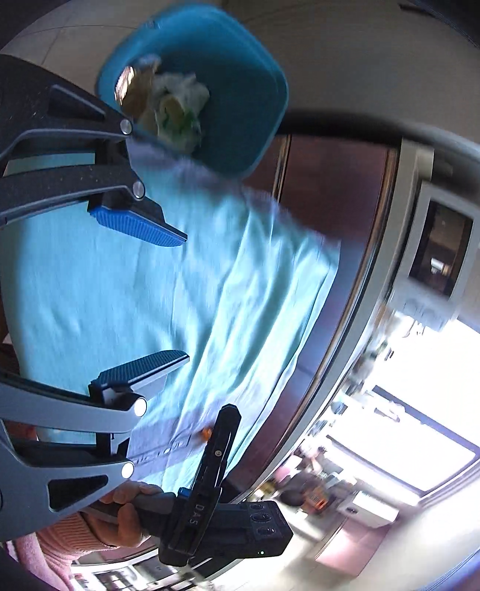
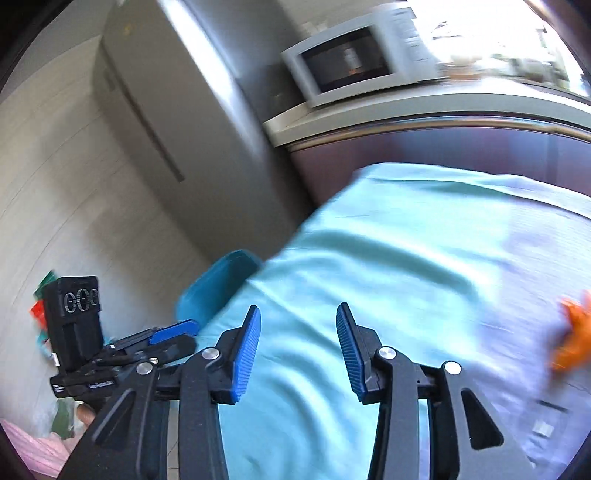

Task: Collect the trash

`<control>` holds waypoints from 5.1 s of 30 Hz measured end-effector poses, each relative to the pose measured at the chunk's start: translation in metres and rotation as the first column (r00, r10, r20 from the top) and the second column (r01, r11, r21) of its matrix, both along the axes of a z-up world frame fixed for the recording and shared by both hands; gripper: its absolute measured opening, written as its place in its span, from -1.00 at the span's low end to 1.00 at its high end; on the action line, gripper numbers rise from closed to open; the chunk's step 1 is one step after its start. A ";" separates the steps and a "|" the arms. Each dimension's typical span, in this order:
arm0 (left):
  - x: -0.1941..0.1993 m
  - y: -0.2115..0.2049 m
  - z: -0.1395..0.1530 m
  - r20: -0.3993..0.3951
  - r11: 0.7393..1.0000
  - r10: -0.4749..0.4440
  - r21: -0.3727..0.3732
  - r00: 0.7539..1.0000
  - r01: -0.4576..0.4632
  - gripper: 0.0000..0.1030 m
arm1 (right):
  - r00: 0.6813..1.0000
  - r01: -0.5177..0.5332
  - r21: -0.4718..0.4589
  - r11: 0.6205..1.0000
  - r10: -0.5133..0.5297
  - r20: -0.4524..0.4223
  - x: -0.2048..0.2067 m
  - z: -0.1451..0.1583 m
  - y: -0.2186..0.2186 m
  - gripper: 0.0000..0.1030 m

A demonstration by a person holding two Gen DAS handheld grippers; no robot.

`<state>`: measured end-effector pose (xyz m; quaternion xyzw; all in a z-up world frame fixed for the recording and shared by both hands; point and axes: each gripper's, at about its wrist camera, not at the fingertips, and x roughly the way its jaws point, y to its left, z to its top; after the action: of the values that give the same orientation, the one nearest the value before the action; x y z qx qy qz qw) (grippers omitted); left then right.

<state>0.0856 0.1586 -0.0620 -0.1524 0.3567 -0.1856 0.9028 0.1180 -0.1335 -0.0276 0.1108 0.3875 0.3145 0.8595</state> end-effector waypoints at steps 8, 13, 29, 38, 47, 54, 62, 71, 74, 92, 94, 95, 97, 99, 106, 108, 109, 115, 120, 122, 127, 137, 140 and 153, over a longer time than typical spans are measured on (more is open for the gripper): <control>0.024 -0.089 0.007 0.002 0.986 -0.163 0.039 0.987 0.163 0.12 | 0.973 0.229 -0.016 0.973 -0.230 -0.019 -0.007 -0.013 -0.099 -0.15; 0.039 -0.143 0.010 -0.001 0.966 -0.246 0.078 0.969 0.246 0.12 | 0.943 0.332 -0.007 0.943 -0.333 -0.018 -0.007 -0.019 -0.144 -0.12; 0.079 -0.261 0.001 -0.079 0.901 -0.391 0.172 0.917 0.399 0.00 | 0.909 0.413 0.026 0.911 -0.410 -0.072 0.014 -0.041 -0.195 -0.11; 0.104 -0.291 -0.011 -0.139 0.887 -0.392 0.206 0.909 0.414 -0.12 | 0.911 0.407 0.036 0.913 -0.402 -0.090 0.024 -0.045 -0.196 -0.11; 0.116 -0.306 -0.017 -0.162 0.885 -0.388 0.210 0.907 0.416 -0.46 | 0.907 0.410 0.028 0.912 -0.404 -0.118 0.034 -0.050 -0.196 -0.08; 0.114 -0.309 -0.018 -0.155 0.882 -0.395 0.213 0.905 0.422 -0.55 | 0.914 0.391 0.010 0.920 -0.386 -0.127 0.042 -0.052 -0.192 -0.10; 0.106 -0.306 -0.015 -0.140 0.883 -0.398 0.210 0.907 0.420 -0.63 | 0.915 0.384 0.012 0.923 -0.379 -0.137 0.043 -0.054 -0.192 -0.57; 0.095 -0.299 -0.006 -0.111 0.884 -0.401 0.215 0.909 0.416 -0.67 | 0.918 0.381 0.021 0.924 -0.376 -0.123 0.039 -0.052 -0.191 -0.74; 0.092 -0.294 -0.003 -0.103 0.887 -0.398 0.211 0.912 0.411 -0.68 | 0.919 0.382 0.024 0.924 -0.376 -0.119 0.036 -0.051 -0.192 -0.77; 0.068 -0.245 0.016 -0.053 0.919 -0.359 0.152 0.932 0.363 -0.72 | 0.915 0.395 0.033 0.918 -0.390 -0.105 0.019 -0.049 -0.189 -0.78; 0.065 -0.238 0.017 -0.055 0.921 -0.358 0.140 0.932 0.362 -0.72 | 0.914 0.397 0.030 0.917 -0.392 -0.101 0.017 -0.048 -0.189 -0.78; 0.063 -0.234 0.017 -0.056 0.922 -0.357 0.137 0.933 0.361 -0.72 | 0.914 0.398 0.030 0.917 -0.393 -0.101 0.016 -0.048 -0.189 -0.78; 0.058 -0.228 0.017 -0.055 0.924 -0.353 0.137 0.934 0.357 -0.72 | 0.913 0.400 0.033 0.916 -0.395 -0.101 0.014 -0.047 -0.188 -0.78; 0.054 -0.223 0.016 -0.052 0.924 -0.351 0.144 0.935 0.354 -0.73 | 0.913 0.401 0.035 0.915 -0.396 -0.099 0.011 -0.047 -0.188 -0.78; 0.043 -0.211 0.005 -0.070 0.919 -0.352 0.162 0.934 0.358 -0.73 | 0.910 0.407 0.046 0.912 -0.401 -0.101 0.004 -0.046 -0.188 -0.78; 0.042 -0.209 0.000 -0.085 0.920 -0.350 0.157 0.933 0.360 -0.72 | 0.911 0.407 0.049 0.912 -0.401 -0.099 0.001 -0.045 -0.187 -0.78; 0.043 -0.209 -0.002 -0.089 0.919 -0.351 0.156 0.932 0.361 -0.72 | 0.911 0.406 0.051 0.912 -0.400 -0.099 -0.001 -0.045 -0.187 -0.78; 0.045 -0.211 -0.006 -0.092 0.920 -0.334 0.183 0.938 0.346 -0.30 | 0.912 0.404 0.061 0.913 -0.397 -0.101 -0.006 -0.046 -0.184 -0.78; 0.045 -0.219 -0.003 -0.087 0.915 -0.348 0.186 0.933 0.359 -0.26 | 0.914 0.401 0.064 0.914 -0.393 -0.104 -0.008 -0.046 -0.182 -0.78; 0.044 -0.226 -0.003 -0.085 0.905 -0.369 0.195 0.926 0.378 -0.21 | 0.913 0.402 0.065 0.913 -0.394 -0.106 -0.009 -0.046 -0.182 -0.78; 0.044 -0.240 -0.009 -0.121 0.884 -0.393 0.222 0.911 0.411 -0.32 | 0.912 0.404 0.072 0.912 -0.396 -0.106 -0.011 -0.045 -0.182 -0.78; 0.041 -0.238 -0.010 -0.117 0.888 -0.389 0.215 0.914 0.406 -0.66 | 0.914 0.402 0.090 0.911 -0.393 -0.103 -0.015 -0.044 -0.181 -0.78; 0.037 -0.236 -0.007 -0.101 0.891 -0.383 0.221 0.918 0.396 -0.67 | 0.915 0.400 0.098 0.911 -0.391 -0.101 -0.018 -0.043 -0.180 -0.78; 0.028 -0.210 0.011 -0.056 0.914 -0.355 0.191 0.933 0.359 -0.69 | 0.925 0.379 0.139 0.915 -0.369 -0.088 -0.024 -0.037 -0.167 -0.78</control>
<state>0.1135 -0.0514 -0.0515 0.0038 0.4045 -0.3091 0.8607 0.0939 -0.3002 -0.0650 0.2579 0.3595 0.1697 0.8806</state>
